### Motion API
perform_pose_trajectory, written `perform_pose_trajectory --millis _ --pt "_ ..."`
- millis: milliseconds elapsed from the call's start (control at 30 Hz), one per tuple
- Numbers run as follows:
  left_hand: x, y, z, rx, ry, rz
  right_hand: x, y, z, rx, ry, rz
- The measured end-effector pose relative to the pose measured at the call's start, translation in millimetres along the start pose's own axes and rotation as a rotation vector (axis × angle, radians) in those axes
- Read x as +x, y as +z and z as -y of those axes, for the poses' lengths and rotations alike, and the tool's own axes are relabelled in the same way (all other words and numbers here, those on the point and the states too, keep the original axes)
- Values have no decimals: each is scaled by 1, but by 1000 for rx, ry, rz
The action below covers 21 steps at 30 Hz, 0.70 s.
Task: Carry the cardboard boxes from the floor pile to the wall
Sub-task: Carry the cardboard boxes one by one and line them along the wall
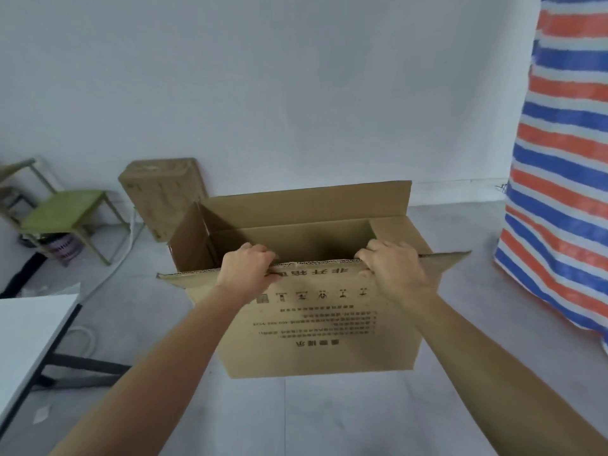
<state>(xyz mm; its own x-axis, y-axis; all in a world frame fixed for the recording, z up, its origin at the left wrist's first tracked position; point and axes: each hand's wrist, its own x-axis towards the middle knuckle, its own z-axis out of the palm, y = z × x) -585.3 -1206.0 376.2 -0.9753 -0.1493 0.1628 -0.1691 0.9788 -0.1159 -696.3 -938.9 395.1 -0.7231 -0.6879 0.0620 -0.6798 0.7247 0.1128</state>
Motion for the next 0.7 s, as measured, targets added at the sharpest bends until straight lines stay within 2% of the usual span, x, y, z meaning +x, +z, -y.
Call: perform_pose_trajectory --millis 67,133,333,467,700 --pt "44 15 19 86 28 140 50 10 -1 -24 -20 -4" --pt "83 37 39 77 8 184 98 24 -3 -26 -28 -4" --pt "221 90 105 -25 -64 183 265 73 -26 49 5 -18" --pt "307 98 166 -18 -127 219 382 74 -25 156 -37 -36" --pt "383 129 292 -86 -268 223 557 74 19 125 -173 12"
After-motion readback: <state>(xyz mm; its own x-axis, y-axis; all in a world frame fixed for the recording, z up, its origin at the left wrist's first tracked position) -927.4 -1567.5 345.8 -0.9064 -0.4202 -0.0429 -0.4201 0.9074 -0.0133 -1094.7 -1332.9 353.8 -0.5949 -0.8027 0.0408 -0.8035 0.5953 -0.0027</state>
